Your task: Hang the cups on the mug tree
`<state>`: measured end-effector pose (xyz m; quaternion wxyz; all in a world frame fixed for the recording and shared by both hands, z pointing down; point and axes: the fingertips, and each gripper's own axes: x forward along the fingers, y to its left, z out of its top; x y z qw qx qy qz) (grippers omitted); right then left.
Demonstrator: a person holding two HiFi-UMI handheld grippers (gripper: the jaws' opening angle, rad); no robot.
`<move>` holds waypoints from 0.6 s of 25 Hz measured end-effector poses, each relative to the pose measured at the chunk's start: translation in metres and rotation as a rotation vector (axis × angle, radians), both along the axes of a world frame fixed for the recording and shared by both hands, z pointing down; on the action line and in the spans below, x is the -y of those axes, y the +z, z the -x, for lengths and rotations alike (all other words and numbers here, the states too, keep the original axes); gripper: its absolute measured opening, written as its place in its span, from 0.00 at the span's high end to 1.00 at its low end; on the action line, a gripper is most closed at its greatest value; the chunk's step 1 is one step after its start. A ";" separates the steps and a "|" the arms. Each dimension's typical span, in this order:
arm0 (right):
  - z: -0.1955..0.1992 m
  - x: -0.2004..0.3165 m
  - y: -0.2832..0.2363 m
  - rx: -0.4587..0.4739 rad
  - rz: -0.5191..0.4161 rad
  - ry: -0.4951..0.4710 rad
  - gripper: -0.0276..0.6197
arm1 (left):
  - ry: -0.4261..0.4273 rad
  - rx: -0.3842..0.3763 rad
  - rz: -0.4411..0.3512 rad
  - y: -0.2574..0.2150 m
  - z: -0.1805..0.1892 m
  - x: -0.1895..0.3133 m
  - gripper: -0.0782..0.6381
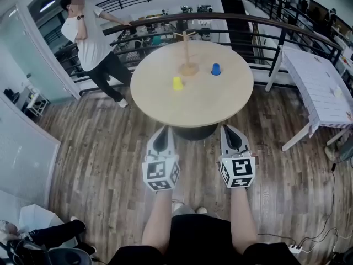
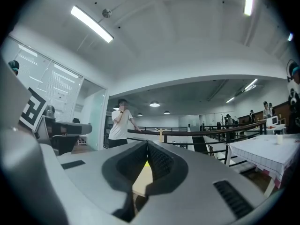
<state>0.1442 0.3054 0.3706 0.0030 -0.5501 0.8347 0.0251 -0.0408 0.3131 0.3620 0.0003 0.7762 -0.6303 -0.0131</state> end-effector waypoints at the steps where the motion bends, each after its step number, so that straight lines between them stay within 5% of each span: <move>1: 0.000 0.002 -0.001 0.000 0.000 -0.003 0.94 | -0.001 -0.004 -0.001 0.000 0.000 0.002 0.87; 15: 0.067 0.061 -0.008 0.001 0.044 -0.118 0.94 | -0.083 -0.068 0.038 -0.002 0.069 0.057 0.87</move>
